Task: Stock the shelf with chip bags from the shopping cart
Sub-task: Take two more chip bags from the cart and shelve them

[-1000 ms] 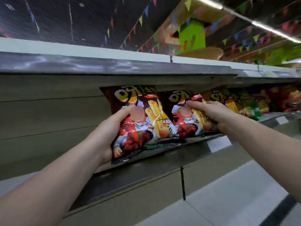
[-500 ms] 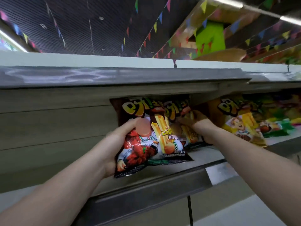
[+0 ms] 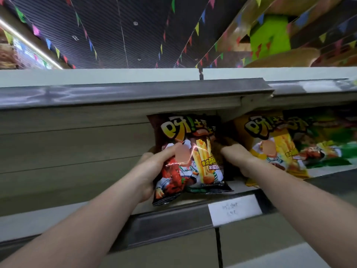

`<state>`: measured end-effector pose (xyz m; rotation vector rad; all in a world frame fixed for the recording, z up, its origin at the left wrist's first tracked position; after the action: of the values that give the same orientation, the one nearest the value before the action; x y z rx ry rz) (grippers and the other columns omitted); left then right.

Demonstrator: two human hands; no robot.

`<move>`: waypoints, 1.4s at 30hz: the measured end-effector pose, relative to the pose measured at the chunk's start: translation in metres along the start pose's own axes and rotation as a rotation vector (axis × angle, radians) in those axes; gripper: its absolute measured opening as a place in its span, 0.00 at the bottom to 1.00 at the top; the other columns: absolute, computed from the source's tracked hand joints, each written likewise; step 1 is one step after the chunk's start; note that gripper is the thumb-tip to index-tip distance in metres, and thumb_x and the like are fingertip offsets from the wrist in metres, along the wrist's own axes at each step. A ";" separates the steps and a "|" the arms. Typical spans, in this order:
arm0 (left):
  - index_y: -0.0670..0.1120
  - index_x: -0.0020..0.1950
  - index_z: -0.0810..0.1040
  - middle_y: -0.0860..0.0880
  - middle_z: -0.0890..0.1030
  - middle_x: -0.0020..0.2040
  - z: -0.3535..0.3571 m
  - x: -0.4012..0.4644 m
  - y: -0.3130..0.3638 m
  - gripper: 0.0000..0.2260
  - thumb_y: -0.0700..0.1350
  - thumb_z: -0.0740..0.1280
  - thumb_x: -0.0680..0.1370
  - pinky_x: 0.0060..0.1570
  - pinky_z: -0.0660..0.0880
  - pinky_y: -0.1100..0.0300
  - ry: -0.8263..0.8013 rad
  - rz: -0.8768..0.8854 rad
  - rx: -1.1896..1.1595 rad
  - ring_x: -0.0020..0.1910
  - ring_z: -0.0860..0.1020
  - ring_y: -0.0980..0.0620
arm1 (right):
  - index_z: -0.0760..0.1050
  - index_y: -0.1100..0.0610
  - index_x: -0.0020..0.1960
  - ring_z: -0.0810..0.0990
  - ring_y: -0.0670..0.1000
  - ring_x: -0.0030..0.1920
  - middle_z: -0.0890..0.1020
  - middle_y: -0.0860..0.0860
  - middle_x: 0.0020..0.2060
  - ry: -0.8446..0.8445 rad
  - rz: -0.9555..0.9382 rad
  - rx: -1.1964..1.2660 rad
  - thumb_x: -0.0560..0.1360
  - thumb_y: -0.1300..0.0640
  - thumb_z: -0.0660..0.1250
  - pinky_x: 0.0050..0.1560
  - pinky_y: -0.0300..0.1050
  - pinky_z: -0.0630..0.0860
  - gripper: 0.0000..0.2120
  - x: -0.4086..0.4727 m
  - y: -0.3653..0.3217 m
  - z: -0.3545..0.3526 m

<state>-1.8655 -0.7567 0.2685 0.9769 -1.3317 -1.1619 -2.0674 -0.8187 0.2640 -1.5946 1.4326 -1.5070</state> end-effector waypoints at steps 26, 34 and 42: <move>0.48 0.44 0.67 0.43 0.76 0.52 0.044 0.030 -0.022 0.09 0.51 0.58 0.81 0.55 0.70 0.54 0.005 0.056 0.520 0.51 0.75 0.47 | 0.62 0.56 0.71 0.75 0.56 0.59 0.77 0.56 0.59 0.018 -0.225 -0.280 0.78 0.42 0.56 0.60 0.52 0.73 0.27 -0.043 0.006 -0.029; 0.44 0.65 0.67 0.44 0.76 0.60 0.042 0.024 -0.018 0.28 0.63 0.63 0.75 0.64 0.70 0.45 0.008 0.047 0.515 0.60 0.75 0.44 | 0.57 0.57 0.74 0.68 0.55 0.67 0.69 0.56 0.68 0.097 -0.297 -0.358 0.79 0.46 0.56 0.63 0.48 0.67 0.27 -0.054 -0.004 -0.030; 0.48 0.71 0.65 0.46 0.73 0.64 0.014 0.004 -0.003 0.21 0.53 0.61 0.80 0.61 0.71 0.54 0.260 0.258 0.495 0.61 0.73 0.47 | 0.67 0.53 0.69 0.65 0.48 0.68 0.70 0.49 0.66 0.118 -0.652 -0.489 0.78 0.55 0.61 0.65 0.42 0.63 0.20 -0.094 -0.042 -0.009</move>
<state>-1.8802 -0.7596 0.2672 1.2146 -1.5084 -0.4949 -2.0454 -0.7179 0.2679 -2.4880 1.5049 -1.6875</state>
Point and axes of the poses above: each hand's wrist, its own x-axis towards the middle knuckle, its own z-axis out of the palm, y = z × x, the point moved 1 cm from there along x, towards the middle knuckle
